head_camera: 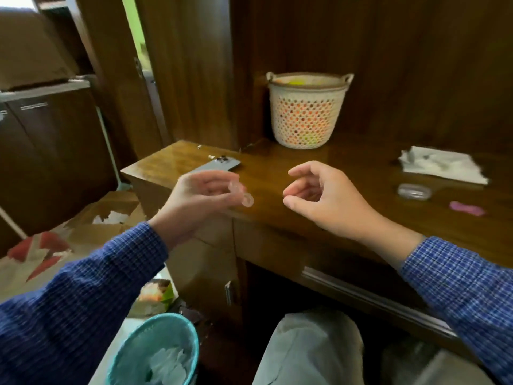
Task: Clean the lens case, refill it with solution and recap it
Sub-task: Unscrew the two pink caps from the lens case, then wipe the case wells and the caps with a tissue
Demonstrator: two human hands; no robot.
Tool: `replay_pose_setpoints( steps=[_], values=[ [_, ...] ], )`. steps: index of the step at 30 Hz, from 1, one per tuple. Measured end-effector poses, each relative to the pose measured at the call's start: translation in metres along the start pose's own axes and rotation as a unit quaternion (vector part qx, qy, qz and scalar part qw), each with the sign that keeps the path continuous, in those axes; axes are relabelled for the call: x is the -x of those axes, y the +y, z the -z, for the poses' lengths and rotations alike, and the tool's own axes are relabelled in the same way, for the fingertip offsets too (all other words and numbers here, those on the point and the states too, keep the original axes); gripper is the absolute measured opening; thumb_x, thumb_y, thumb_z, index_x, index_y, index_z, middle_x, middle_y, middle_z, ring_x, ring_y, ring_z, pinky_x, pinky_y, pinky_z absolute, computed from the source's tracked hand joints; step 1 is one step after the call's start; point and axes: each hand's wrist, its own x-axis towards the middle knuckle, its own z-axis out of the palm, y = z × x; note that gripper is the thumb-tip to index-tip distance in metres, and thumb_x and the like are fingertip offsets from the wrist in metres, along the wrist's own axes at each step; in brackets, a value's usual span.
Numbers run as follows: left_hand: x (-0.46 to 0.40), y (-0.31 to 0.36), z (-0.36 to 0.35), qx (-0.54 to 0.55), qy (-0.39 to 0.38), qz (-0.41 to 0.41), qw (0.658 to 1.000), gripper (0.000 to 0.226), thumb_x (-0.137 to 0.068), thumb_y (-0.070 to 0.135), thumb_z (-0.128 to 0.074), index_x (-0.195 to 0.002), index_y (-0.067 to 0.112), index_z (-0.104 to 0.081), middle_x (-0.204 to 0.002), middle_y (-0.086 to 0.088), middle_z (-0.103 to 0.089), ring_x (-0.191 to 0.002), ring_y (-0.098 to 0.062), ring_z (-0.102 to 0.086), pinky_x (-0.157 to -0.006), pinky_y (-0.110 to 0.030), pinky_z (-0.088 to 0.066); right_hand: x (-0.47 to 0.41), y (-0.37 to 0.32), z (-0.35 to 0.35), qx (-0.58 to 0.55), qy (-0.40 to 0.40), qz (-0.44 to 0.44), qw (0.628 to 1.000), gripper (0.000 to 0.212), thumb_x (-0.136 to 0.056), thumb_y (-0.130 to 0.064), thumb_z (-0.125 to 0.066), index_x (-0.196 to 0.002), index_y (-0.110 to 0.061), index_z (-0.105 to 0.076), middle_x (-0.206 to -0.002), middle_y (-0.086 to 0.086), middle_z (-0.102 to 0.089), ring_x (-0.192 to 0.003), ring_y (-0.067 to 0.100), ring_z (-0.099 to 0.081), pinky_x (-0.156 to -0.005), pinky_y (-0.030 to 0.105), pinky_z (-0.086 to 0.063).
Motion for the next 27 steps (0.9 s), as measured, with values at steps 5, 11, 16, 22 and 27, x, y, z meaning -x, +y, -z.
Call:
replay_pose_setpoints(
  steps=[5, 11, 16, 22, 27],
  values=[
    [-0.049, 0.028, -0.136, 0.044, -0.090, -0.004, 0.995, 0.049, -0.069, 0.029, -0.087, -0.114, 0.020, -0.072, -0.108, -0.005, -0.080, -0.107, -0.021, -0.076, -0.099, -0.043, -0.058, 0.048, 0.025, 0.090, -0.011, 0.093, -0.040, 0.995, 0.053, -0.077, -0.033, -0.087, -0.122, -0.028, -0.059, -0.103, -0.013, -0.073, -0.086, -0.001, -0.073, -0.071, 0.010, -0.055],
    [-0.078, 0.030, -0.261, 0.058, -0.192, 0.025, 0.979, 0.033, -0.081, 0.011, -0.085, -0.111, 0.019, -0.075, -0.112, -0.011, -0.078, -0.111, -0.026, -0.074, -0.102, -0.050, -0.056, 0.103, 0.072, 0.168, -0.003, 0.182, -0.077, 0.980, 0.054, -0.076, -0.033, -0.089, -0.122, -0.031, -0.060, -0.101, -0.015, -0.074, -0.088, 0.002, -0.074, -0.071, 0.013, -0.057],
    [-0.097, 0.023, -0.320, 0.048, -0.236, 0.050, 0.969, 0.033, -0.080, 0.010, -0.083, -0.112, 0.014, -0.075, -0.113, -0.012, -0.078, -0.112, -0.027, -0.073, -0.103, -0.051, -0.055, 0.121, 0.110, 0.206, 0.000, 0.216, -0.100, 0.971, 0.052, -0.077, -0.032, -0.089, -0.121, -0.030, -0.061, -0.096, -0.021, -0.075, -0.085, 0.004, -0.075, -0.070, 0.012, -0.056],
    [-0.115, 0.009, -0.356, 0.006, -0.237, 0.053, 0.970, 0.035, -0.079, 0.009, -0.083, -0.112, 0.012, -0.073, -0.105, -0.008, -0.080, -0.105, -0.022, -0.076, -0.098, -0.046, -0.059, 0.121, 0.148, 0.227, 0.018, 0.210, -0.110, 0.971, 0.054, -0.078, -0.028, -0.088, -0.124, -0.027, -0.060, -0.092, -0.020, -0.076, -0.082, 0.004, -0.075, -0.069, 0.013, -0.057],
    [-0.135, -0.006, -0.356, -0.072, -0.262, -0.007, 0.962, 0.035, -0.078, 0.010, -0.085, -0.110, 0.019, -0.073, -0.101, 0.001, -0.080, -0.098, -0.016, -0.077, -0.088, -0.036, -0.063, 0.113, 0.170, 0.237, 0.051, 0.154, -0.121, 0.979, 0.057, -0.077, -0.022, -0.089, -0.125, -0.028, -0.060, -0.092, -0.020, -0.075, -0.082, 0.005, -0.074, -0.073, 0.013, -0.057]
  ],
)
